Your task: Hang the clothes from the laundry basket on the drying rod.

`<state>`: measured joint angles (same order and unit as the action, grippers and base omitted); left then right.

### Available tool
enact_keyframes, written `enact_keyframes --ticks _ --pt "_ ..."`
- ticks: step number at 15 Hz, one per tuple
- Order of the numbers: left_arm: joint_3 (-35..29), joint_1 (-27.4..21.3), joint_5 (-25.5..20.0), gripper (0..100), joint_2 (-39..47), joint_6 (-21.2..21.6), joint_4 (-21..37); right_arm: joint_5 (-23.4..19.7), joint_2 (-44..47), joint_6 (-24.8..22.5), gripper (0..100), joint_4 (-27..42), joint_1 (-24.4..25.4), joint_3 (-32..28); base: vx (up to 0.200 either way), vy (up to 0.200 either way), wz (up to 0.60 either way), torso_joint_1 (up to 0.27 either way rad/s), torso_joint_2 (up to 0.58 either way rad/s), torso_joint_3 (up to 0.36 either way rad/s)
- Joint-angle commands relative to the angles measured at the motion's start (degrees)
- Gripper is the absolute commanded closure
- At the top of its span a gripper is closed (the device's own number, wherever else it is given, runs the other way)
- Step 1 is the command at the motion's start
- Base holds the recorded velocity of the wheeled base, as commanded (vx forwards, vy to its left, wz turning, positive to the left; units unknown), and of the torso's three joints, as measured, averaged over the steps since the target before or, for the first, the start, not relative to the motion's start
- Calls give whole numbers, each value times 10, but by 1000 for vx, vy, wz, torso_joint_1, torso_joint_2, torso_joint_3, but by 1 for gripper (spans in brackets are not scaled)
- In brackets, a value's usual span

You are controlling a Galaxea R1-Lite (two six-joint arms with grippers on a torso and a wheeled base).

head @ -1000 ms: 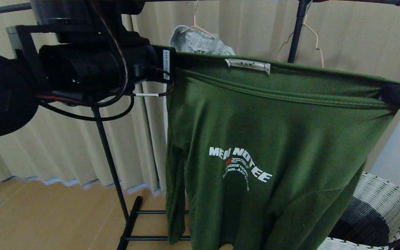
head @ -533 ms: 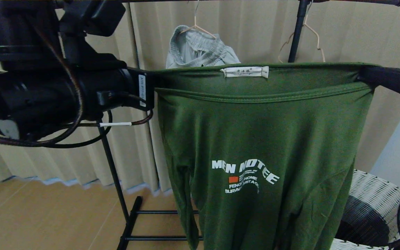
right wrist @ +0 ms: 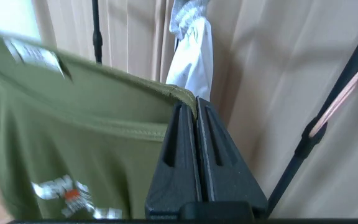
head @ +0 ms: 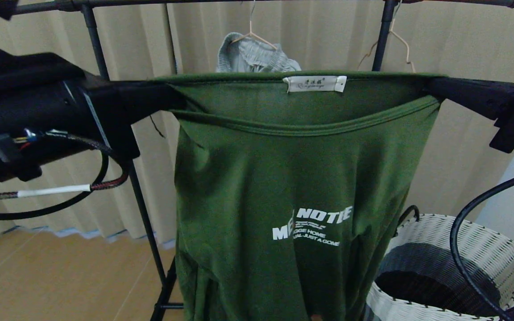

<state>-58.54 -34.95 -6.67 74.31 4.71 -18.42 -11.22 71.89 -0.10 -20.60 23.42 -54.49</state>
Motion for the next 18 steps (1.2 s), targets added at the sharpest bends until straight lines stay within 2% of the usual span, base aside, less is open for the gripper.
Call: enact_keyframes --ticks 1,6,8,12,13,16,18 --pt "-31 15 3 100 -1 3 -3 1 7 0 100 -1 0 -5 0 0 0 0 0 0" --pt "-3 13 6 100 8 8 -8 -1 4 -1 100 0 0 -6 0 0 0 0 0 0" --pt "5 14 8 100 7 28 -7 -2 -2 -1 100 2 0 2 0 0 0 0 0 0" --pt "17 13 40 100 7 45 -7 -3 -9 -2 100 7 0 11 0 0 0 0 0 0" --pt "17 13 43 100 7 45 -7 -3 -9 -2 0 7 0 12 0 0 0 0 0 0" --pt "17 16 63 100 8 45 -5 -3 -23 -3 0 2 0 52 0 0 0 0 0 0" --pt "21 20 119 100 11 45 -5 -5 -47 -2 0 1 1 95 0 0 0 0 0 0"
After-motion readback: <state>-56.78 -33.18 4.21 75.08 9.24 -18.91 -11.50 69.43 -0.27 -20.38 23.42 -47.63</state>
